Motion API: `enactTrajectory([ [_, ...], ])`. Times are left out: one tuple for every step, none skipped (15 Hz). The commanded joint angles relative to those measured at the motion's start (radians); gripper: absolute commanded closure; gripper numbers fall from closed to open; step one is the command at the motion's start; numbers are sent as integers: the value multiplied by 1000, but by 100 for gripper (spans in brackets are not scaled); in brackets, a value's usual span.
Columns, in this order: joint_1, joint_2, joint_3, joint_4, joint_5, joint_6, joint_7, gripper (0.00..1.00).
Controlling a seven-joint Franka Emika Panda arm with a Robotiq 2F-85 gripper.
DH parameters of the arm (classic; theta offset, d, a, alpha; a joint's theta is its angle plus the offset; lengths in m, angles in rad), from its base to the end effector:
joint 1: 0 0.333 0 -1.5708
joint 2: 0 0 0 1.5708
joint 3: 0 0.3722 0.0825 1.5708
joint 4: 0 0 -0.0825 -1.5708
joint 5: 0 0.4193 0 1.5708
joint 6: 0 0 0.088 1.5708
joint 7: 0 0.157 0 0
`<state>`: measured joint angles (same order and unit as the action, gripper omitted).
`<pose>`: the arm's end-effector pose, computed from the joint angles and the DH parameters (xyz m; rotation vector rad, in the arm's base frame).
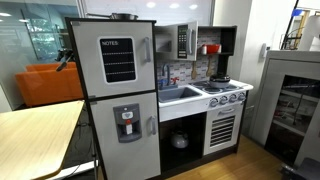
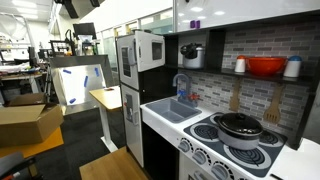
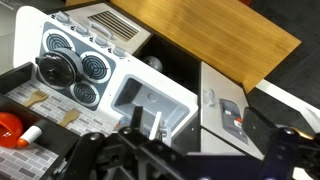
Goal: Remove the pot from the microwave and put it on the stovetop
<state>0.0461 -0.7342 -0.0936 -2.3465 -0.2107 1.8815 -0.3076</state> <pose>0.3604 -0.0510 0.6015 2.8972 0.4575 0.3535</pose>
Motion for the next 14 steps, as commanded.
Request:
enactTrajectory([
  [-1, 78, -36, 118, 12, -87, -65, 0],
  [-3, 93, -49, 142, 14, -98, -77, 0],
  [-4, 107, -61, 162, 18, -104, -86, 0],
  [-7, 124, -72, 183, 22, -104, -89, 0],
  [-9, 145, -84, 205, 29, -103, -91, 0],
  [-12, 166, -92, 226, 34, -97, -86, 0],
  [-12, 190, -101, 246, 41, -87, -87, 0],
  [-15, 218, -105, 265, 46, -70, -78, 0],
  [-15, 246, -109, 288, 56, -65, -78, 0],
  [-17, 281, -110, 312, 63, -52, -75, 0],
  [-19, 316, -112, 333, 73, -37, -73, 0],
  [-21, 351, -114, 357, 84, -24, -74, 0],
  [-25, 388, -115, 380, 95, -13, -74, 0],
  [-29, 425, -117, 406, 106, -4, -76, 0],
])
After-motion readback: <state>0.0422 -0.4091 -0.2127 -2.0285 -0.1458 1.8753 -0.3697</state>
